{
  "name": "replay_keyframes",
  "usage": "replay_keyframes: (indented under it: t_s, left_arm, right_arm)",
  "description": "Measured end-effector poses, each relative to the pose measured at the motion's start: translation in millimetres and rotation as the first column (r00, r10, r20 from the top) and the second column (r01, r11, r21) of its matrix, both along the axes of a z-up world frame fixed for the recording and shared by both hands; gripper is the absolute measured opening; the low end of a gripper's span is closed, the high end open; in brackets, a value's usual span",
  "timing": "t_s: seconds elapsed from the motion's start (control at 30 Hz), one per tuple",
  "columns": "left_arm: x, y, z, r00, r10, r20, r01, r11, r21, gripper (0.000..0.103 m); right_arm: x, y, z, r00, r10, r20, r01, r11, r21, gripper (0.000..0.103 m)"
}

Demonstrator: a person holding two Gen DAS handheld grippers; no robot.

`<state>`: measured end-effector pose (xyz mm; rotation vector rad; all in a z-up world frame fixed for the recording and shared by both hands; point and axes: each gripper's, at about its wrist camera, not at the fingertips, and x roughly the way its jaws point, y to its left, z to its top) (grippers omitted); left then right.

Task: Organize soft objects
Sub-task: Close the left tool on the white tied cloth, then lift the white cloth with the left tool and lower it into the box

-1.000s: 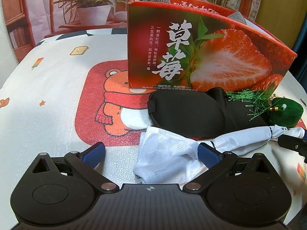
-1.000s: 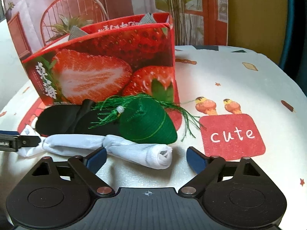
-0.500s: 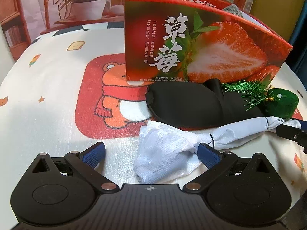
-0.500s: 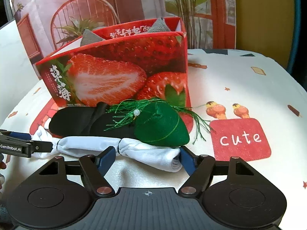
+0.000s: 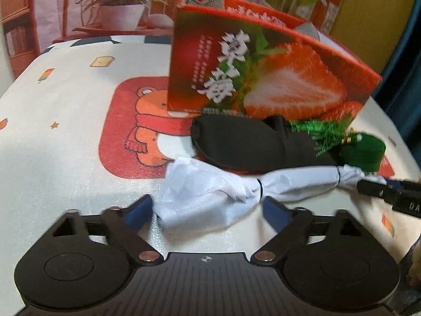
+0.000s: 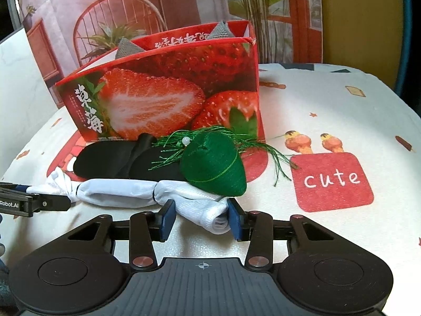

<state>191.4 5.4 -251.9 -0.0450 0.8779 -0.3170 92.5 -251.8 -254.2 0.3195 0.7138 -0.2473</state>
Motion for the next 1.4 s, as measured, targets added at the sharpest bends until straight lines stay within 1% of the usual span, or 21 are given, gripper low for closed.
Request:
replay_keyframes:
  t_s: [0.03,0.07,0.1,0.13,0.17,0.2,0.23,0.33,0.43,0.53,0.67,0.8,0.9,1.0,1.07,1.17,1.27,1.4]
  left_arm:
    - [0,3,1,1.000,0.007,0.004,-0.007,1.000,-0.012,0.065]
    - [1,6,2,1.000,0.013,0.005,-0.013,1.000,-0.024,0.056]
    - [1,9,3,1.000,0.017,0.001,-0.016,0.999,-0.045,0.038]
    - [2,13,4,1.000,0.017,-0.007,-0.018,0.997,-0.079,0.026]
    - [2,16,4,1.000,0.024,-0.005,-0.024,0.994,-0.106,0.024]
    - [1,18,6,1.000,0.031,0.006,-0.030,0.993,-0.117,0.019]
    - [0,20,9,0.999,0.038,0.021,-0.035,0.993,-0.113,0.017]
    - [-2,24,19,0.995,0.072,0.064,-0.063,0.990,-0.127,0.017]
    - [-6,33,33,0.988,0.103,0.112,-0.086,0.985,-0.150,0.017]
    - [-10,41,51,0.977,0.128,0.168,-0.098,0.980,-0.174,0.017]
    - [-10,51,80,0.957,0.153,0.247,-0.102,0.973,-0.207,0.017]
    - [-8,50,111,0.931,0.140,0.336,-0.083,0.980,-0.179,0.017]
    - [0,42,129,0.921,0.120,0.372,-0.064,0.985,-0.161,0.017]
    - [13,32,144,0.918,0.093,0.386,-0.032,0.986,-0.162,0.017]
    - [25,24,153,0.916,0.066,0.396,-0.007,0.989,-0.150,0.017]
    - [45,11,158,0.924,0.018,0.382,0.032,0.992,-0.125,0.017]
    - [65,1,154,0.940,-0.032,0.339,0.077,0.990,-0.120,0.017]
    - [93,-13,135,0.968,-0.098,0.229,0.120,0.989,-0.088,0.017]
  right_arm:
    - [0,0,0,1.000,-0.002,0.003,0.002,1.000,0.003,0.039]
    - [0,-1,0,1.000,-0.003,0.005,0.003,1.000,0.006,0.039]
    - [-1,-1,0,1.000,-0.003,0.007,0.003,1.000,0.007,0.037]
    - [0,-1,0,1.000,-0.004,0.008,0.004,1.000,0.007,0.033]
    - [1,-1,1,1.000,0.001,0.010,-0.001,1.000,0.013,0.031]
    - [1,-1,2,1.000,0.012,0.016,-0.013,1.000,0.026,0.027]
    - [1,0,3,1.000,0.021,0.022,-0.022,0.999,0.031,0.024]
    - [4,4,10,0.997,0.062,0.045,-0.064,0.997,0.032,0.020]
    - [6,8,19,0.991,0.100,0.091,-0.104,0.994,0.037,0.019]
    - [9,9,32,0.979,0.131,0.153,-0.139,0.989,0.042,0.018]
    - [15,11,55,0.958,0.172,0.228,-0.179,0.984,0.014,0.018]
    - [21,17,83,0.931,0.220,0.292,-0.212,0.976,-0.059,0.018]
    - [30,13,101,0.919,0.222,0.325,-0.211,0.975,-0.071,0.018]
    - [39,1,121,0.915,0.192,0.355,-0.181,0.981,-0.064,0.018]
    - [46,-8,132,0.916,0.174,0.362,-0.161,0.985,-0.066,0.017]
    - [64,-22,143,0.938,0.139,0.317,-0.120,0.990,-0.079,0.017]
    - [81,-36,146,0.955,0.115,0.273,-0.096,0.992,-0.083,0.017]
    - [101,-50,142,0.976,0.103,0.193,-0.085,0.991,-0.100,0.017]
